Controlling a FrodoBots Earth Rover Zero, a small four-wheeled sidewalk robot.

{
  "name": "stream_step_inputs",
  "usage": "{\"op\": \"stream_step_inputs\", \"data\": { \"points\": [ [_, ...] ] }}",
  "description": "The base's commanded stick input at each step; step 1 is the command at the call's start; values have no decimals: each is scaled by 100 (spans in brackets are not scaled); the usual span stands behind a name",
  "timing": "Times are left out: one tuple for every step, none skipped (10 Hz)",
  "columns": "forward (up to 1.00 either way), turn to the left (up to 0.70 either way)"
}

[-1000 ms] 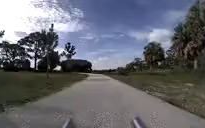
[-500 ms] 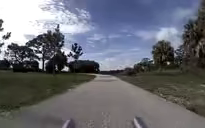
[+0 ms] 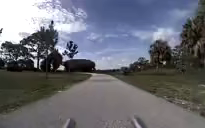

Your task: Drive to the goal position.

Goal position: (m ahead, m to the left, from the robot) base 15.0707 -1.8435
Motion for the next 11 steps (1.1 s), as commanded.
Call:
{"op": "stream_step_inputs", "data": {
  "points": [
    [69,17],
    [69,3],
    [69,3],
    [69,3],
    [69,3],
    [69,17],
    [69,34],
    [69,34],
    [69,22],
    [69,3],
    [69,3]
  ]
}}
